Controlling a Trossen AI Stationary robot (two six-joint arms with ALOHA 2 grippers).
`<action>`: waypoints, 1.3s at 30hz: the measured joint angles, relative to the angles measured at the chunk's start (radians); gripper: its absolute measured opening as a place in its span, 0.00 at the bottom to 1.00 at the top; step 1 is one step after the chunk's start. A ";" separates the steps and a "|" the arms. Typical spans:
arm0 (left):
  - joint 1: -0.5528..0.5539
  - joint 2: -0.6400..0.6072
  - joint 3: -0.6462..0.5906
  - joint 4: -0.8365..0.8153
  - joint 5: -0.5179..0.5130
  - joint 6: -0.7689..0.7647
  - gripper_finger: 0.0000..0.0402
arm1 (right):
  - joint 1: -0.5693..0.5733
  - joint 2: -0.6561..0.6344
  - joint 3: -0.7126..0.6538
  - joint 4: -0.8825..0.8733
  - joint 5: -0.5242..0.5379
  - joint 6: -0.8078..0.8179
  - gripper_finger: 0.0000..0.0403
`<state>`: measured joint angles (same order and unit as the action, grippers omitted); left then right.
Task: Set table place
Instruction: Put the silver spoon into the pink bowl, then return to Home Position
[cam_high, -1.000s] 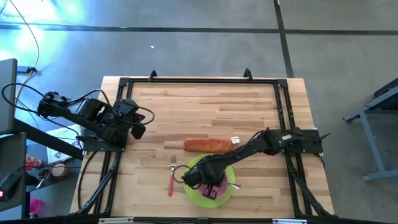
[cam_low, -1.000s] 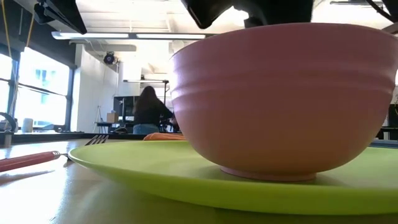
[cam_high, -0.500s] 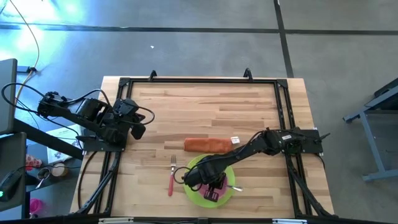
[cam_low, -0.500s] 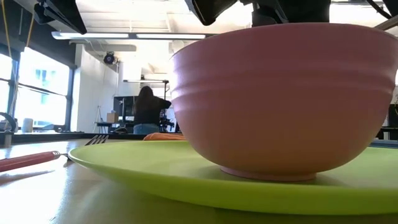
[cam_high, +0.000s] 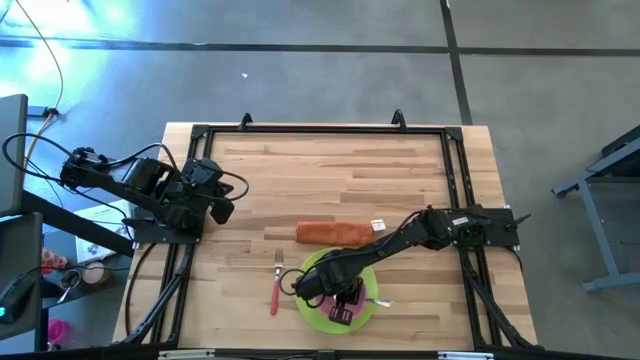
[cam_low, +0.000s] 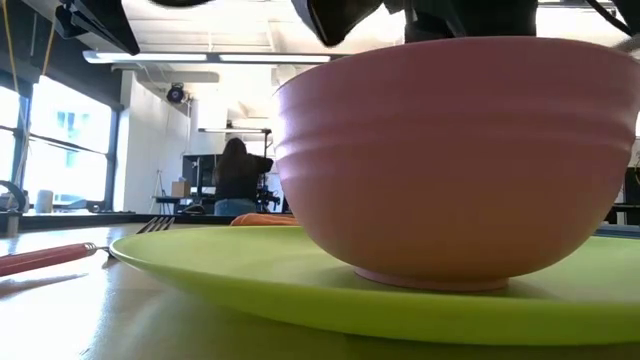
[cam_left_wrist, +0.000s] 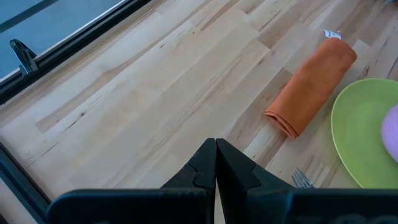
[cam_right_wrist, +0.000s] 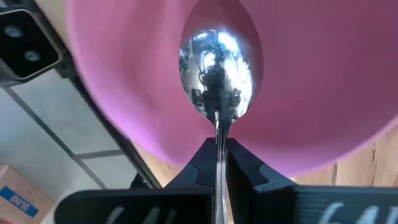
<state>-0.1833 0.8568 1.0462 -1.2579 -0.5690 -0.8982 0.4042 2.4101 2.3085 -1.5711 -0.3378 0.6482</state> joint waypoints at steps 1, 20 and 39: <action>0.000 0.000 0.000 0.000 0.000 0.000 0.00 | 0.000 0.004 0.000 0.000 0.000 -0.003 0.00; 0.000 0.000 0.000 -0.001 0.000 0.000 0.00 | -0.012 0.024 0.000 0.011 -0.006 -0.003 0.06; 0.000 0.000 0.000 -0.001 0.000 0.000 0.00 | -0.021 0.020 0.000 0.014 -0.006 0.020 0.17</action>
<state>-0.1833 0.8566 1.0466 -1.2587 -0.5694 -0.8982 0.3829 2.4300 2.3085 -1.5575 -0.3439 0.6686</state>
